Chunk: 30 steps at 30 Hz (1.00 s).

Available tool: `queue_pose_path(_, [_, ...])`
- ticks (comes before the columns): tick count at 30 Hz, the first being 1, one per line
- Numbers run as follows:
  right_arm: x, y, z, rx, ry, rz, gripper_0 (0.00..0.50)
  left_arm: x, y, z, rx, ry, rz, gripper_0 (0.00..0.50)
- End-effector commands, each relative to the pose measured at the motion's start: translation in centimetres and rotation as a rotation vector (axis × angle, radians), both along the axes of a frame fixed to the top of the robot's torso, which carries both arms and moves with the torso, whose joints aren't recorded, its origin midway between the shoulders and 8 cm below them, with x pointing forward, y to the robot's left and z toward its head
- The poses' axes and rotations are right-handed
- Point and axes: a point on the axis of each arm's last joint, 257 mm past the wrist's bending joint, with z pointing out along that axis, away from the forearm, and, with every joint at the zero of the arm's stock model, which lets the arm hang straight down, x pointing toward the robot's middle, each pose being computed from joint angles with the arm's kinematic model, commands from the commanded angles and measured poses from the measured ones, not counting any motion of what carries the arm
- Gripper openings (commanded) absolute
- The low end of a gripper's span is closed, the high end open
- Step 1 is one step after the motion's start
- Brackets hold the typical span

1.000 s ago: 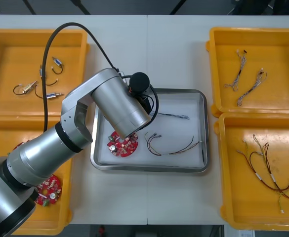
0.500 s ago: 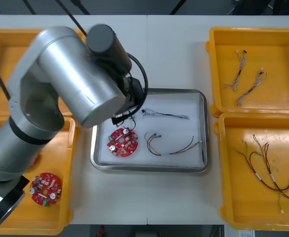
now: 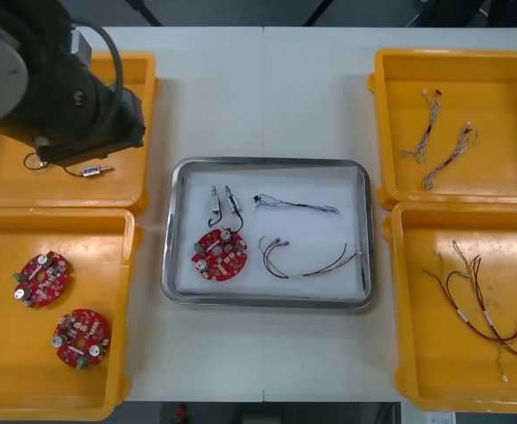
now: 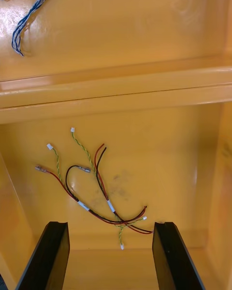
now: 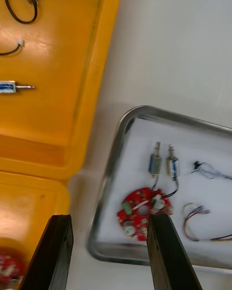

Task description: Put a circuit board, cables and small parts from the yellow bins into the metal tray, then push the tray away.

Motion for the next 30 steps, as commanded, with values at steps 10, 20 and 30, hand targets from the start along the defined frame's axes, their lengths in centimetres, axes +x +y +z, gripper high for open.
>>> queue_pose_path(10, [-0.8,0.9,-0.6,-0.033,0.028,0.042,0.500,-0.1,12.0,3.0,0.120,0.002,-0.082,0.491])
queue_pose_path(20, [-0.7,6.7,-0.4,-0.105,0.010,0.261,0.500,-3.7,20.6,1.3,0.165,0.037,-0.030,0.500])
queue_pose_path(30, [-1.6,14.1,-0.8,-0.166,-0.018,0.533,0.500,-5.8,25.3,-3.3,0.144,0.046,0.093,0.500])
